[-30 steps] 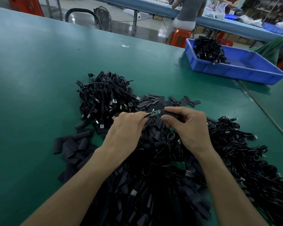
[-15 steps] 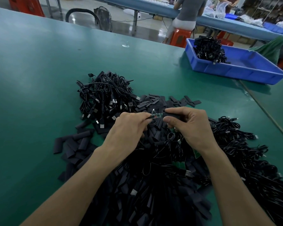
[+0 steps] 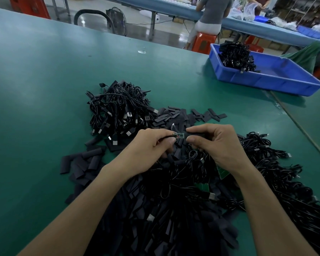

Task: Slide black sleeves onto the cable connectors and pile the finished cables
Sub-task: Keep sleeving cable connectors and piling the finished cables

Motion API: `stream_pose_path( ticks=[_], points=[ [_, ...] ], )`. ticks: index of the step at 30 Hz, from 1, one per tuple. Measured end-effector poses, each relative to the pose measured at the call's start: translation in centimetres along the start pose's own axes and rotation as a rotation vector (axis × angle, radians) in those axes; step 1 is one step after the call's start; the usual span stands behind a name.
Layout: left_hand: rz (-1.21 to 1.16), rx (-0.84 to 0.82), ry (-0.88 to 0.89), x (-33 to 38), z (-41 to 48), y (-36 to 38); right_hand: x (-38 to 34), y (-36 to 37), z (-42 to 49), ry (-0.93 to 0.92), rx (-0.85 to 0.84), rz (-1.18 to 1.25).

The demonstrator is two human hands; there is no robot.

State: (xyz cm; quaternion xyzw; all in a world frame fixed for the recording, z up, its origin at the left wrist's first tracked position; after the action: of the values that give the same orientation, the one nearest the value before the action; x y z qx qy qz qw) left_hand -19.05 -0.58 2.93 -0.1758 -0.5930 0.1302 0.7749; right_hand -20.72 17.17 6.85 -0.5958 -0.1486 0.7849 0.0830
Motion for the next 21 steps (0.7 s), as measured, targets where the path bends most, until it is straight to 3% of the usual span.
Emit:
stream_pose_path(
  ticks=[10,21],
  points=[
    [-0.510,0.031,-0.439,-1.4,-0.1,0.1,-0.1,0.3,-0.3,-0.073,0.046,-0.040],
    [-0.545,0.026,-0.428,-1.2,0.0,0.0,-0.2,1.2,-0.4,-0.124,0.030,-0.064]
  ],
)
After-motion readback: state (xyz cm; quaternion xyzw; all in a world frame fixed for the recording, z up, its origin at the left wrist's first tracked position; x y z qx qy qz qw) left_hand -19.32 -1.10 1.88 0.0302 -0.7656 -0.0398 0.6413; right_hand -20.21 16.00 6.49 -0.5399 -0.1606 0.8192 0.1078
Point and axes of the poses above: each hand's wrist, its own z-axis towards the middle knuckle, its own y-axis out of the palm, x = y × z, the point moved 6 cm from there along z, towards the middle knuckle, and after that the axes turned 9 degrees about x, right-handed, at the moved point
